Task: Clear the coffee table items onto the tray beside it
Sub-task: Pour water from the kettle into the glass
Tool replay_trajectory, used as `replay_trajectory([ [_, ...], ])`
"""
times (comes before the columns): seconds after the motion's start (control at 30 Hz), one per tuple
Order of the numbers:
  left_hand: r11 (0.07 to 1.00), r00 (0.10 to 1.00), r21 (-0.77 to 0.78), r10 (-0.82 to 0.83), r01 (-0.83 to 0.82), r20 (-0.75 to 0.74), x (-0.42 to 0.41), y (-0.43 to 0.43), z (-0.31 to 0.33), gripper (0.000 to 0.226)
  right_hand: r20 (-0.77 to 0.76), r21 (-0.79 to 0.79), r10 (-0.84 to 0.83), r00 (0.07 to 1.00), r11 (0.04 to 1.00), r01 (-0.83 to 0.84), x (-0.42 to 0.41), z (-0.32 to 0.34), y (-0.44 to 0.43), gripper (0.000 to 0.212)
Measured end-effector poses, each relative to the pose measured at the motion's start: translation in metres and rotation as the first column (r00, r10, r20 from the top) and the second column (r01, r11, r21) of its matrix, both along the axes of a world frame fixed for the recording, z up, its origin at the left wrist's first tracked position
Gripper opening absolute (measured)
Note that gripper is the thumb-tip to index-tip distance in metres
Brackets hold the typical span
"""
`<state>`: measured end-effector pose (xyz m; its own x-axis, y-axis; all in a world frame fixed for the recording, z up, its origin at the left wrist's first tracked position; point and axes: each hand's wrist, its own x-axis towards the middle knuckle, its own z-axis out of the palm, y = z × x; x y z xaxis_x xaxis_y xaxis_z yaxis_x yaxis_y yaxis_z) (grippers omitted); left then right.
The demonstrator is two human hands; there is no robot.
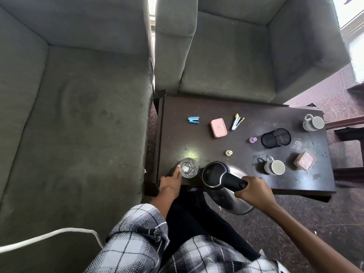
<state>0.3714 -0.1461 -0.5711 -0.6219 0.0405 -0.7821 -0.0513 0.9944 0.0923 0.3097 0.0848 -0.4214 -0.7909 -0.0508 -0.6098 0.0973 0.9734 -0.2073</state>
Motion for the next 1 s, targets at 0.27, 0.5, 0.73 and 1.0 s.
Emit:
replay_trajectory([
  [0.27,1.0,1.0,0.002,0.016,-0.016,0.004,0.0004,0.0017,-0.0016,0.081,0.009,0.007,-0.022,1.0,1.0,0.022,0.0022,0.0026,0.0038,0.029],
  [0.5,1.0,1.0,0.002,0.018,-0.018,-0.003,0.0009,0.0016,-0.0002,0.084,0.01,0.023,-0.004,1.0,1.0,0.003,0.0026,0.0022,0.0056,0.02],
  [0.73,1.0,1.0,0.001,0.014,-0.014,-0.011,0.0016,0.0003,-0.0006,0.084,-0.001,0.027,0.014,1.0,1.0,-0.014,0.0018,-0.0011,0.0065,0.017],
  [1.0,1.0,0.999,0.004,0.014,-0.014,-0.029,0.0019,0.0019,0.0023,0.082,0.0,0.027,0.013,1.0,1.0,-0.013,0.0028,-0.0048,0.009,0.021],
])
